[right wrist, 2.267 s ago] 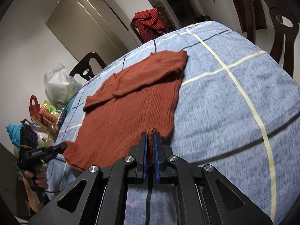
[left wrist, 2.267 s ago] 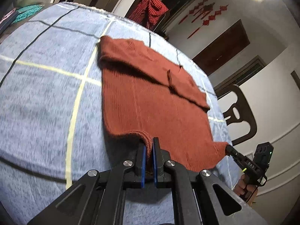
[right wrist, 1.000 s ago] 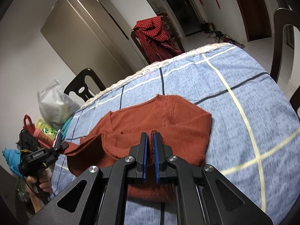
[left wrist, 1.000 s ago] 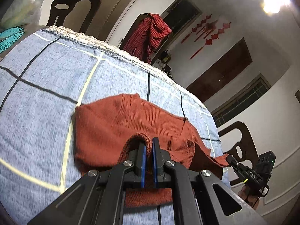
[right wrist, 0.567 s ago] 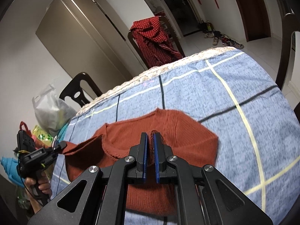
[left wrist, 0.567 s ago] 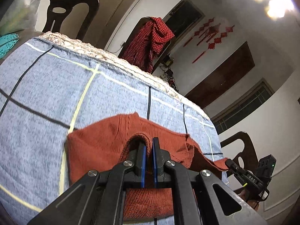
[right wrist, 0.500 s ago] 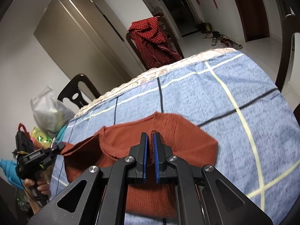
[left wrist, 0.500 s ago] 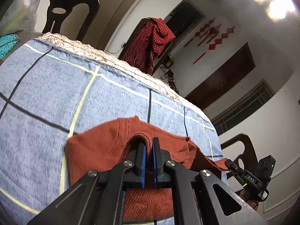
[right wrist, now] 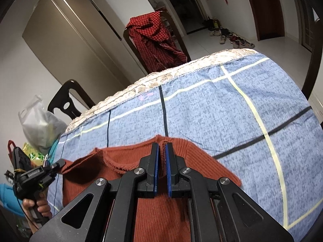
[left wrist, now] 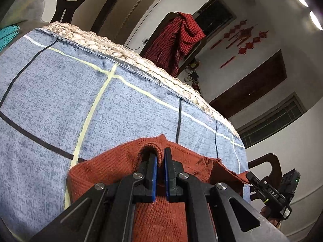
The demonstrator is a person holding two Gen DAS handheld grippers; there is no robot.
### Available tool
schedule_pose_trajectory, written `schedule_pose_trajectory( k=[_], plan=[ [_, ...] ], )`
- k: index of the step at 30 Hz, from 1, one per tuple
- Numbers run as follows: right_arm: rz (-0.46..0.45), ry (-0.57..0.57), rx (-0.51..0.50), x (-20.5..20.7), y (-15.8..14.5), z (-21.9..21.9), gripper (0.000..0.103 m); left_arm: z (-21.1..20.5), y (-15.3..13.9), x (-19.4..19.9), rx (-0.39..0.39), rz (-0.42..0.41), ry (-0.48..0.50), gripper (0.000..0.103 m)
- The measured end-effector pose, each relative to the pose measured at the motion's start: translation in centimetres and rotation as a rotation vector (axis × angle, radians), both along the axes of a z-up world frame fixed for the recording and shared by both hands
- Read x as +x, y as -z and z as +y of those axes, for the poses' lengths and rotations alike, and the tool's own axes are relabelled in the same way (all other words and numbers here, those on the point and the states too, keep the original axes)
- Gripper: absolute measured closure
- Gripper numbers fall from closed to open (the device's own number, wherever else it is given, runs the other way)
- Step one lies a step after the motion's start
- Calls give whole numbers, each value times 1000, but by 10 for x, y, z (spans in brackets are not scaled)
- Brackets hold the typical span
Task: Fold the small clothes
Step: 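Lift the hem with both grippers and fold it toward the collar, then lower the hem onto the collar and open both grippers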
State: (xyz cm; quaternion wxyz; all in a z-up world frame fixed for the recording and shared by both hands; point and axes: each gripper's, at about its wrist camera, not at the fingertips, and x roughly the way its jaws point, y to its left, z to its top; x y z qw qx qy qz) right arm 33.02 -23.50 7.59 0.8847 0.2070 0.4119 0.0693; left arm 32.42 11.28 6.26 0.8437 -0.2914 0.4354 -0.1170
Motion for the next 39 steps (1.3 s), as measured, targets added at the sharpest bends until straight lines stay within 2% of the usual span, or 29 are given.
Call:
schedule_pose_trajectory(
  k=[13, 15, 17, 19, 22, 25, 29, 32, 39],
  plan=[
    [51, 4, -21, 17, 23, 2, 95, -5, 18, 13, 26, 22, 7, 93],
    [58, 8, -6, 18, 25, 2, 95, -4, 19, 14, 35, 21, 3, 86],
    [61, 11, 12, 18, 27, 0, 95, -3, 18, 12, 67, 14, -19, 72],
    [66, 20, 11, 18, 28, -2, 94, -2, 15, 9, 100, -7, -34, 64],
    [67, 34, 8, 17, 30, -4, 93, 2, 13, 8, 90, -14, -43, 58],
    [65, 58, 15, 15, 30, -9, 89, 1, 9, 3, 128, -25, -45, 50],
    [54, 66, 47, 10, 28, -14, 87, -1, -1, -4, 162, -58, -42, 50],
    [36, 73, 31, 5, 22, -14, 87, -2, -6, -9, 153, -68, -31, 50],
    [-29, 101, -26, -11, 5, -10, 87, -11, -13, -29, 191, -85, 2, 49]
  ],
)
